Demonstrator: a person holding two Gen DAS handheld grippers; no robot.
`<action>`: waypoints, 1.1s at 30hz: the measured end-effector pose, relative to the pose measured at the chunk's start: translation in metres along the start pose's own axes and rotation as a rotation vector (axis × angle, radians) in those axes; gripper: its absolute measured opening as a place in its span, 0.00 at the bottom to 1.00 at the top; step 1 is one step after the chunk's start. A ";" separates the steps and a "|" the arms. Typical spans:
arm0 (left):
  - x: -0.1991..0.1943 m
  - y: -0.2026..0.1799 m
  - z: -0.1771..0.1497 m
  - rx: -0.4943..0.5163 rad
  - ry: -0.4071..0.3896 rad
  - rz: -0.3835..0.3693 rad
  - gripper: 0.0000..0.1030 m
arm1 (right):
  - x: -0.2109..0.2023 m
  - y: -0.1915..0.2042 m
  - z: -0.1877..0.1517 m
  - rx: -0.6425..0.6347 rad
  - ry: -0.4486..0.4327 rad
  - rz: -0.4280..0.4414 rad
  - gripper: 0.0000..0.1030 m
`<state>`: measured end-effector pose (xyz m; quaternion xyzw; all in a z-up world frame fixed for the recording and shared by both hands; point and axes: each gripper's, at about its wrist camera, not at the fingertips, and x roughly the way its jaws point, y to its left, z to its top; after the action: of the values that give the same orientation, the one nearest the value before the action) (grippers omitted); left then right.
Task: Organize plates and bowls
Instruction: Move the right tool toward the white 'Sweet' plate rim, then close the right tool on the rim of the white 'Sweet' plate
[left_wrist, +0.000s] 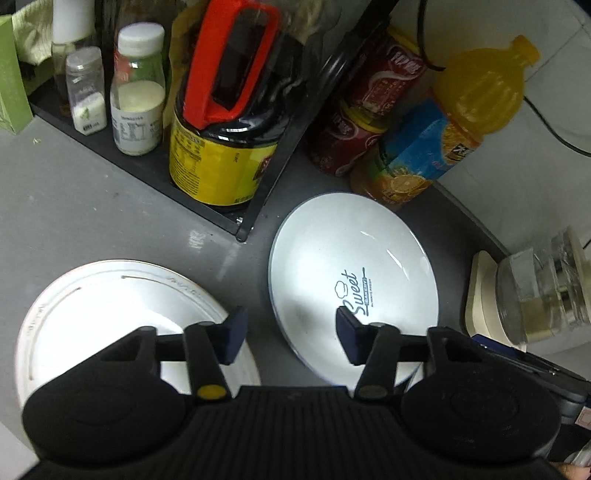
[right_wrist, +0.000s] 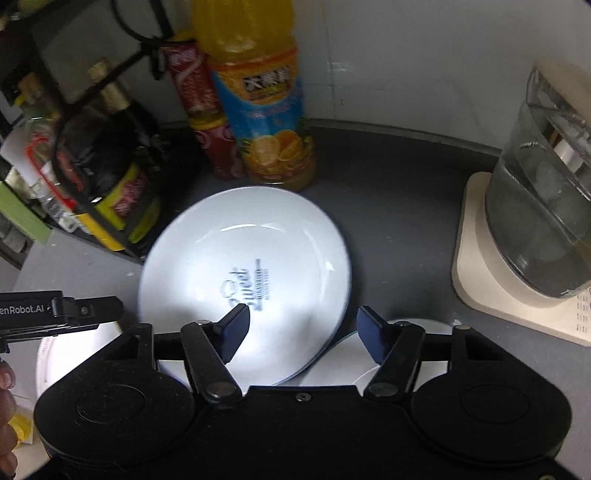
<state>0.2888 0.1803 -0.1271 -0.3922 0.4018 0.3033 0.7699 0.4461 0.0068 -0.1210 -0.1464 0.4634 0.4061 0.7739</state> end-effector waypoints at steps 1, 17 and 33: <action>0.004 0.000 0.001 -0.006 0.003 0.001 0.44 | 0.004 -0.003 0.001 0.003 0.002 -0.004 0.59; 0.067 0.010 0.009 -0.102 0.058 0.039 0.23 | 0.063 -0.025 0.018 0.028 0.092 -0.010 0.42; 0.086 0.017 0.013 -0.141 0.127 0.007 0.12 | 0.076 -0.029 0.017 0.089 0.122 0.023 0.22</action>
<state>0.3227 0.2132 -0.2017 -0.4622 0.4289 0.3081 0.7124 0.4969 0.0358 -0.1797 -0.1309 0.5288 0.3843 0.7453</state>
